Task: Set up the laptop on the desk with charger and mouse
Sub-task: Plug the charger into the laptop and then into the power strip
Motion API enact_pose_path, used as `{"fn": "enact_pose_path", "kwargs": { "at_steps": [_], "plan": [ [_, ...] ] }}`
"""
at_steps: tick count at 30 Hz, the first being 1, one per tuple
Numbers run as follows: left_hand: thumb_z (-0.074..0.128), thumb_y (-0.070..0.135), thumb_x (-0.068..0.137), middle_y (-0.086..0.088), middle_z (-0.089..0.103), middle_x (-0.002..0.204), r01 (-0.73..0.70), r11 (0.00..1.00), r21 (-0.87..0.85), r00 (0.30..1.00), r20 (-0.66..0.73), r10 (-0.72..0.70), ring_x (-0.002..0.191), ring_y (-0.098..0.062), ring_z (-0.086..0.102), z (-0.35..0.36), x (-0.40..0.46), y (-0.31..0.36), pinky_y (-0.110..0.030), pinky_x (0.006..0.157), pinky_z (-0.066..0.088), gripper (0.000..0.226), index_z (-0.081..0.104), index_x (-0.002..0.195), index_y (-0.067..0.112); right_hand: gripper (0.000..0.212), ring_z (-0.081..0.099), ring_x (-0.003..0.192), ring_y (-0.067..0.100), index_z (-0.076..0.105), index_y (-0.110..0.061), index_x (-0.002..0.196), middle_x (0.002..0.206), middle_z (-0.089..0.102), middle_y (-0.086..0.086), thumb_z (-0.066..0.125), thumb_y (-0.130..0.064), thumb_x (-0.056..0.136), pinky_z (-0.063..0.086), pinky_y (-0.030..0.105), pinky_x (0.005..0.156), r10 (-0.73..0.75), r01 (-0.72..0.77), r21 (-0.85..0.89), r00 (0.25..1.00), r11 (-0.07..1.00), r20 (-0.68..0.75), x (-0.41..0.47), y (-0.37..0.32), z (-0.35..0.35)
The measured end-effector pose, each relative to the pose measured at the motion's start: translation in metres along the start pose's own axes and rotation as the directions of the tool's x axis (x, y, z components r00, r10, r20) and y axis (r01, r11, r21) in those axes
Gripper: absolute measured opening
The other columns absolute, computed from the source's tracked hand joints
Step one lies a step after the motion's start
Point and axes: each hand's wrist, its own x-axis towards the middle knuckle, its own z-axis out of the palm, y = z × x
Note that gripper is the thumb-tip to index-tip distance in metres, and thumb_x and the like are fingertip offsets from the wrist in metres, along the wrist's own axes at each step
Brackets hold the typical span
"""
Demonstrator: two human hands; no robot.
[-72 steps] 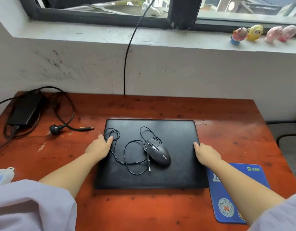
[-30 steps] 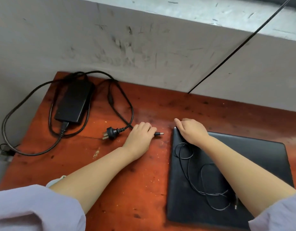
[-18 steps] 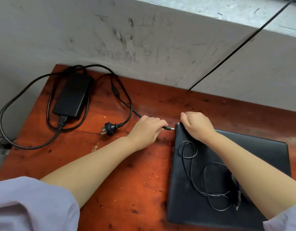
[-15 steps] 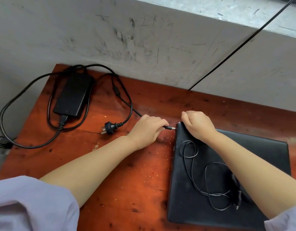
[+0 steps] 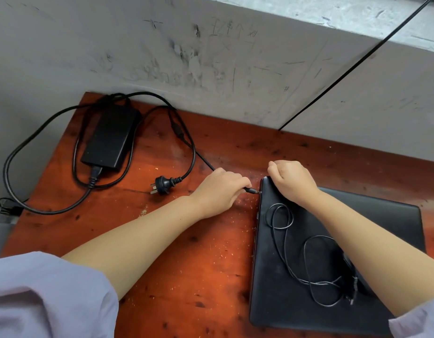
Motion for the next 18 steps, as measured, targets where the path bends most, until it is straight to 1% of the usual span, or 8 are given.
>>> {"fn": "enact_pose_path", "kwargs": {
  "at_steps": [1,3,5,9,12,15,18],
  "plan": [
    [0.048,0.013,0.093,-0.005,0.069,0.101,-0.01,1.0,0.0,1.0,-0.011,0.01,0.096,-0.025,0.061,0.0008,0.0014,0.0018,-0.037,0.086,0.04,0.021,0.061,0.11,0.011,0.047,0.038,0.049,0.013,0.029,-0.02,0.049,0.05,0.041,-0.005,0.032,-0.031,0.095,0.023,0.026,0.046,-0.005,0.005,0.003,1.0,1.0,0.002,-0.0005,-0.0007,0.0],
    [0.05,0.012,0.092,-0.006,0.069,0.101,-0.01,1.0,-0.017,0.999,-0.046,0.01,0.096,-0.025,0.062,0.0014,0.0037,0.0036,-0.038,0.085,0.04,0.021,0.062,0.109,0.01,0.048,0.037,0.049,0.011,0.029,-0.021,0.049,0.05,0.04,-0.005,0.032,-0.03,0.095,0.023,0.027,0.046,-0.007,0.007,0.011,1.0,1.0,0.007,-0.0014,-0.0019,0.0001],
    [0.051,0.011,0.092,-0.005,0.07,0.099,-0.007,0.999,-0.035,0.997,-0.071,0.004,0.094,-0.025,0.062,0.0007,0.0026,0.003,-0.037,0.084,0.041,0.019,0.063,0.107,0.009,0.048,0.038,0.05,0.015,0.028,-0.021,0.049,0.05,0.039,-0.005,0.032,-0.03,0.095,0.023,0.031,0.048,0.001,-0.002,0.018,1.0,1.0,0.009,-0.0013,-0.0019,-0.0011],
    [0.053,0.01,0.09,-0.004,0.07,0.095,-0.017,0.998,-0.057,0.994,-0.108,0.011,0.089,-0.024,0.063,-0.0018,-0.0056,0.0016,-0.038,0.083,0.044,0.018,0.064,0.104,0.009,0.047,0.041,0.056,0.025,0.03,-0.018,0.05,0.051,0.041,-0.005,0.032,-0.031,0.095,0.024,0.032,0.052,0.033,-0.033,0.018,0.999,0.999,0.003,0.0016,0.001,-0.0051],
    [0.053,0.01,0.091,-0.004,0.07,0.095,-0.01,0.998,-0.055,0.994,-0.113,0.004,0.089,-0.025,0.063,-0.0031,-0.0038,0.0034,-0.04,0.083,0.044,0.018,0.064,0.105,0.01,0.047,0.042,0.057,0.026,0.03,-0.017,0.05,0.051,0.042,-0.004,0.032,-0.031,0.095,0.023,0.031,0.048,0.036,-0.036,0.02,0.999,0.999,-0.009,0.003,0.0032,-0.0061],
    [0.051,0.011,0.092,-0.005,0.069,0.097,0.004,0.999,-0.052,0.995,-0.1,-0.01,0.092,-0.025,0.062,-0.0022,-0.0014,0.003,-0.039,0.084,0.042,0.019,0.063,0.107,0.01,0.046,0.042,0.057,0.027,0.031,-0.016,0.051,0.052,0.042,-0.002,0.031,-0.031,0.095,0.023,0.031,0.048,0.037,-0.037,0.023,0.999,0.999,-0.013,0.0039,0.0038,-0.0064],
    [0.051,0.011,0.092,-0.005,0.069,0.099,0.002,0.999,-0.047,0.996,-0.089,-0.006,0.093,-0.026,0.062,-0.0001,0.0001,0.004,-0.039,0.084,0.042,0.019,0.063,0.107,0.009,0.047,0.04,0.056,0.026,0.03,-0.016,0.051,0.051,0.042,-0.003,0.031,-0.033,0.095,0.024,0.028,0.047,0.041,-0.04,0.032,0.999,0.999,-0.017,0.0037,0.0047,-0.0064]
  ]
}}
